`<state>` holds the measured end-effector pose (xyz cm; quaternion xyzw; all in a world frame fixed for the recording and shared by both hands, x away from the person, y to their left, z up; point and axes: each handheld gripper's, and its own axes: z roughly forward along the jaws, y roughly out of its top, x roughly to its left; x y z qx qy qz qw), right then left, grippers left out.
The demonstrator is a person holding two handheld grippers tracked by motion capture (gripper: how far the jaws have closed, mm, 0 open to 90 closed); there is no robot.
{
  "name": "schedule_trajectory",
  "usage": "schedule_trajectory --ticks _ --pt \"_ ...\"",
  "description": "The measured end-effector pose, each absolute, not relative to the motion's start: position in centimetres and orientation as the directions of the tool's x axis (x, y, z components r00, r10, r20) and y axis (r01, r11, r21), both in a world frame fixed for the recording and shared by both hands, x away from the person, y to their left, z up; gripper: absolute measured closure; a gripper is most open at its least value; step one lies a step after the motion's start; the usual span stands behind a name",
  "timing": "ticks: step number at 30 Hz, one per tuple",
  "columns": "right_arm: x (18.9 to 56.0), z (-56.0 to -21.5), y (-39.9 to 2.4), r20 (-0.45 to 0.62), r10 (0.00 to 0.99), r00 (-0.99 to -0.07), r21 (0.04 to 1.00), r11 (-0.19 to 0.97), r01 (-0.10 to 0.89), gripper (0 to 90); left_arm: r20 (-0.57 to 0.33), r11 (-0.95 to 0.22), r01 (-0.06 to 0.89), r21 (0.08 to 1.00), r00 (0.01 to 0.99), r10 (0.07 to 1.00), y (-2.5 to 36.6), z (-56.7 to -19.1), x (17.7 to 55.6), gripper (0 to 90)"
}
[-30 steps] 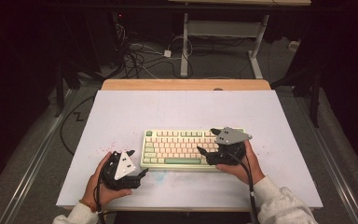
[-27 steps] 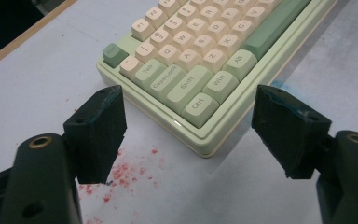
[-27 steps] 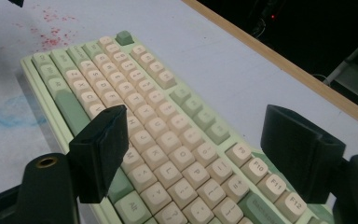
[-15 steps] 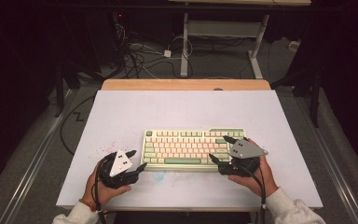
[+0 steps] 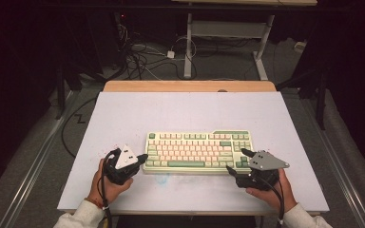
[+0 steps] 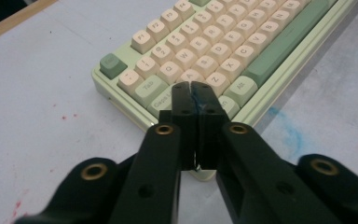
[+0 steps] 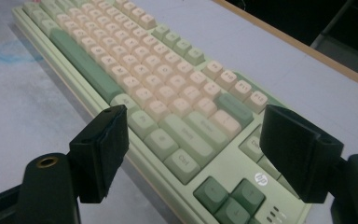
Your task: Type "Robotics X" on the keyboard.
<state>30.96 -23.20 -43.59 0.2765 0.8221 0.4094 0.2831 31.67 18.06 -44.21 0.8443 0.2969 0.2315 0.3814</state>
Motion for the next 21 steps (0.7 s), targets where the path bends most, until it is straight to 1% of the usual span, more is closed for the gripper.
schedule_trajectory --ticks 2,3,8,21 --pt "30.9 -43.7 -23.3 -0.233 0.688 -0.688 0.831 0.508 0.227 24.5 0.183 -0.541 0.304 0.784 0.720 0.670 17.7 -44.0 32.0 87.3" --pt "30.9 -43.7 -23.4 -0.234 0.687 -0.688 0.829 0.510 0.228 24.4 0.168 -0.535 0.313 0.784 0.724 0.669 17.5 -43.9 32.1 87.4" --pt "30.9 -43.7 -23.3 -0.226 0.681 -0.696 0.832 0.507 0.226 24.5 0.155 -0.551 0.320 0.771 0.744 0.650 16.5 -43.8 33.1 87.3" --pt "31.1 -43.8 -23.1 -0.232 0.673 -0.702 0.825 0.519 0.225 24.5 0.162 -0.601 0.309 0.737 0.783 0.601 13.3 -43.0 35.5 87.3"
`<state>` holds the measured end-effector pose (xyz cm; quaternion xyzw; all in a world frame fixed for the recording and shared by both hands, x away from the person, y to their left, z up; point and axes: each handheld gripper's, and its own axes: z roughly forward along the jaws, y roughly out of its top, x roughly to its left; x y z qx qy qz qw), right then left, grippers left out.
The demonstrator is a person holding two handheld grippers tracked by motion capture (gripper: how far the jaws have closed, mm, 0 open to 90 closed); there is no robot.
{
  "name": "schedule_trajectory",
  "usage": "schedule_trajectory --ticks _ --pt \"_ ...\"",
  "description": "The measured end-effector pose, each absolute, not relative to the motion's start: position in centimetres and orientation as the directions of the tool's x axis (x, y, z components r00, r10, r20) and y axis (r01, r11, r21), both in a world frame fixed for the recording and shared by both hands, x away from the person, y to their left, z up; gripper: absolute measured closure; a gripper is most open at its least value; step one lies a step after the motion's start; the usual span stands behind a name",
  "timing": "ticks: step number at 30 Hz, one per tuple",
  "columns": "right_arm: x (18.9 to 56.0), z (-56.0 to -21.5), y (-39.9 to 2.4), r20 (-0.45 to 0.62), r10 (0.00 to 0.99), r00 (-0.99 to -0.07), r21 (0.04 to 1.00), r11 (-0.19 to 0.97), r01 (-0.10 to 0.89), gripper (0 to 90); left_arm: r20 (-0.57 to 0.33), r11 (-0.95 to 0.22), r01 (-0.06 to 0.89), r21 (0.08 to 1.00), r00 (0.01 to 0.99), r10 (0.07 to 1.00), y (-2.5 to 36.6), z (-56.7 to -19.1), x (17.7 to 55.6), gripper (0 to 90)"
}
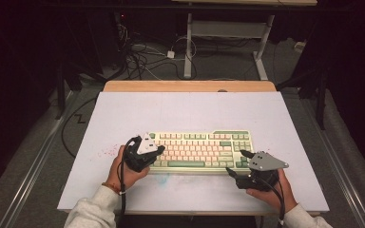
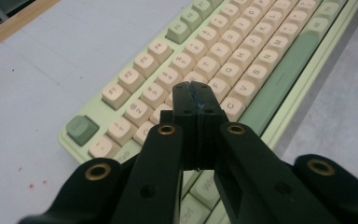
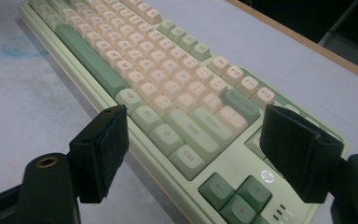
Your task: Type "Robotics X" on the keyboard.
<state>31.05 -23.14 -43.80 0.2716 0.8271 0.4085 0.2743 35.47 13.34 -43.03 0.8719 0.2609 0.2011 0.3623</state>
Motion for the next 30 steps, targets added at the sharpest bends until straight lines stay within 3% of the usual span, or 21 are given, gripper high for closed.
schedule_trajectory --ticks 19,30 --pt "31.2 -44.1 -22.8 -0.241 0.651 -0.719 0.810 0.544 0.221 24.3 0.148 -0.684 0.309 0.660 0.840 0.522 8.3 -43.3 38.9 87.2" --pt "31.1 -44.2 -22.7 -0.247 0.642 -0.726 0.804 0.554 0.217 24.2 0.129 -0.702 0.336 0.628 0.844 0.520 7.5 -44.1 40.2 87.1"
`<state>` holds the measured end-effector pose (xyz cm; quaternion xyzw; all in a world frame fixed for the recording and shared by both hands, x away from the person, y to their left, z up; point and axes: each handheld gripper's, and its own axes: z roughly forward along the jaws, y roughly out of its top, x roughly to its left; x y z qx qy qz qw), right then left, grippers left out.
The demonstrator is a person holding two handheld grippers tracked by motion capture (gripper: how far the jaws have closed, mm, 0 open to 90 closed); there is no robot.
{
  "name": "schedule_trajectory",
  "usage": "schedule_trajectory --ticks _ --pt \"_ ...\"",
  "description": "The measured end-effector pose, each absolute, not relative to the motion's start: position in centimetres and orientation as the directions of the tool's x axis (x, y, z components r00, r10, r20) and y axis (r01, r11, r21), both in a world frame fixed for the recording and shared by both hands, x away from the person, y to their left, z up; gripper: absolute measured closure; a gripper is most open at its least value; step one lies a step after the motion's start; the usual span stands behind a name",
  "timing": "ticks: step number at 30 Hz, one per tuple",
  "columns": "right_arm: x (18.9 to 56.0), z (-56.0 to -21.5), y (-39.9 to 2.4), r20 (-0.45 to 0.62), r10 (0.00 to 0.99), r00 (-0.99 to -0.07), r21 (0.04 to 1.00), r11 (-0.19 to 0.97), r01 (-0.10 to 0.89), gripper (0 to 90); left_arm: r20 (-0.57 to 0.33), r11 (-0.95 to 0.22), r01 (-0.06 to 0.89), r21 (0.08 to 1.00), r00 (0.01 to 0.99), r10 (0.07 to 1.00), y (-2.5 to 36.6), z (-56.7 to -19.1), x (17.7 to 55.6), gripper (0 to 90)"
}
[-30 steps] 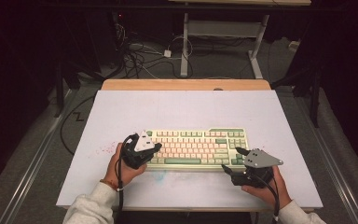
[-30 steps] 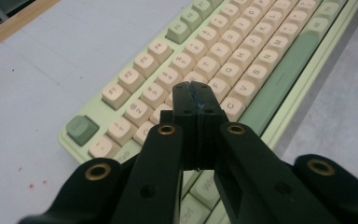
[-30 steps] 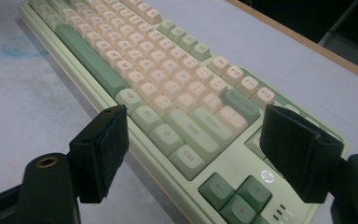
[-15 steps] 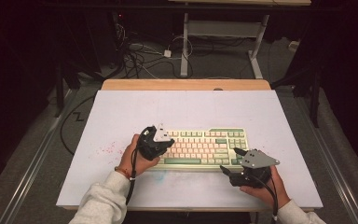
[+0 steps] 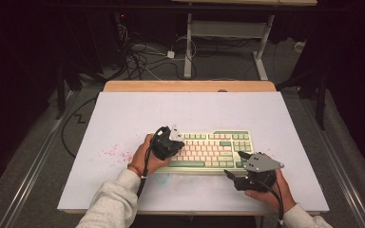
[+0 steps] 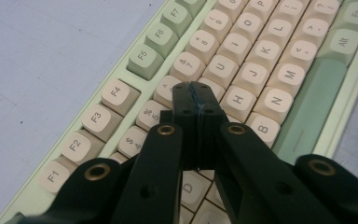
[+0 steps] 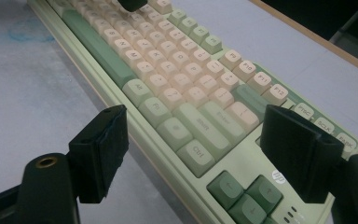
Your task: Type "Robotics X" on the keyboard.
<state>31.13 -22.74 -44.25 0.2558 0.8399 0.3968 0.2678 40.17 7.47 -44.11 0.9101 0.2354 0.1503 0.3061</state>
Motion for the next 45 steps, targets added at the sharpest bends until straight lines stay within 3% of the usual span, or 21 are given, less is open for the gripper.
schedule_trajectory --ticks 24,45 --pt "31.1 -44.6 -22.8 -0.264 0.628 -0.732 0.777 0.588 0.224 24.6 0.163 -0.740 0.325 0.589 0.849 0.502 6.5 -44.5 40.5 87.1" --pt "31.1 -44.5 -22.8 -0.266 0.641 -0.720 0.785 0.578 0.225 24.6 0.228 -0.693 0.282 0.663 0.805 0.547 9.6 -43.0 38.0 81.2"
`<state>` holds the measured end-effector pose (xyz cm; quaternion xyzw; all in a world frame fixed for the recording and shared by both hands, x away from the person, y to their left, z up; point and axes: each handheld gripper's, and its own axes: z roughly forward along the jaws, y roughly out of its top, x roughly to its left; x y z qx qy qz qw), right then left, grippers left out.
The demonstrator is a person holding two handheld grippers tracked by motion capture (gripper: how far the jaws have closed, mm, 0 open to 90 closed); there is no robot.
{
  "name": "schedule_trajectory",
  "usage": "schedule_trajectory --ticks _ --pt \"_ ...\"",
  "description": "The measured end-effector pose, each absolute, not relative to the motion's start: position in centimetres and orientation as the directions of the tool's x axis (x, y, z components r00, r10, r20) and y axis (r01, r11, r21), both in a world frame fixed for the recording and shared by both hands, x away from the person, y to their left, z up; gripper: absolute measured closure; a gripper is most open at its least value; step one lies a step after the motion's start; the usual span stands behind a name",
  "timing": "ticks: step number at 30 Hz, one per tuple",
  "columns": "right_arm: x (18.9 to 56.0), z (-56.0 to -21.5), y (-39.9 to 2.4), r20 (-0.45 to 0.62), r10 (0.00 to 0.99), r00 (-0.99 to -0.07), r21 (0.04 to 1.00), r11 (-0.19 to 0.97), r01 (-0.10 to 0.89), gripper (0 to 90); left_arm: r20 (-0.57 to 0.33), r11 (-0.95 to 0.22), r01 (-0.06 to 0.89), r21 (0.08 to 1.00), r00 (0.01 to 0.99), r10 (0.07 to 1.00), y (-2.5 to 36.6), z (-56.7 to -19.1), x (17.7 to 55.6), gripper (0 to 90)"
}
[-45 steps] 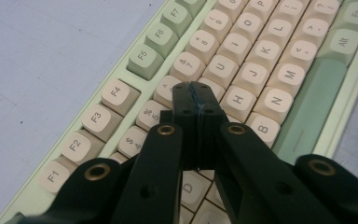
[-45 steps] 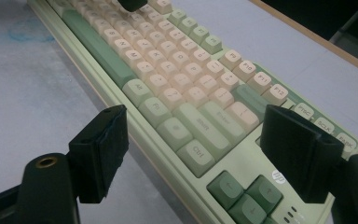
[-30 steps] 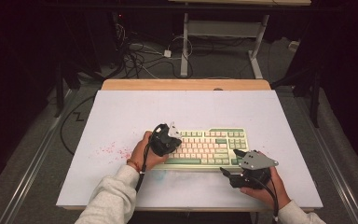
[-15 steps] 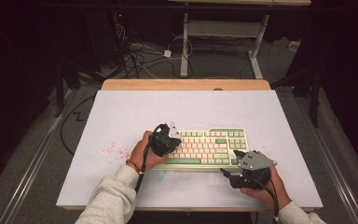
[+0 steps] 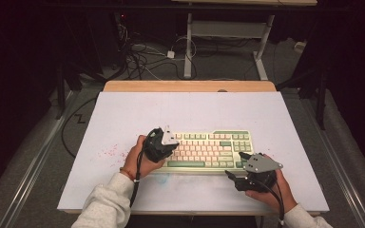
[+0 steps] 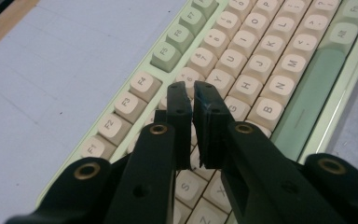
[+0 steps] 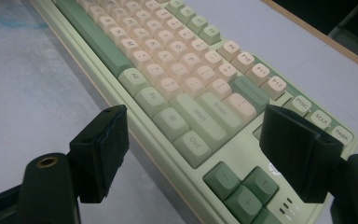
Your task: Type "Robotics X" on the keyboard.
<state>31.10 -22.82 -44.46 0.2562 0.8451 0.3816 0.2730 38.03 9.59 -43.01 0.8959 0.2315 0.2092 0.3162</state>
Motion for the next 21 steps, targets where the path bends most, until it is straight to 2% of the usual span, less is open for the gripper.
schedule_trajectory --ticks 3,13,21 --pt "31.1 -44.4 -22.8 -0.272 0.638 -0.720 0.783 0.582 0.220 24.6 0.249 -0.692 0.267 0.670 0.798 0.549 10.0 -42.9 37.5 78.1" --pt "31.2 -44.4 -22.8 -0.275 0.637 -0.720 0.780 0.586 0.221 24.6 0.280 -0.645 0.229 0.729 0.760 0.587 12.0 -42.5 36.0 55.3" --pt "31.2 -44.4 -22.9 -0.274 0.641 -0.716 0.782 0.583 0.222 24.7 0.327 -0.648 0.190 0.738 0.738 0.590 12.8 -42.8 34.6 35.5"
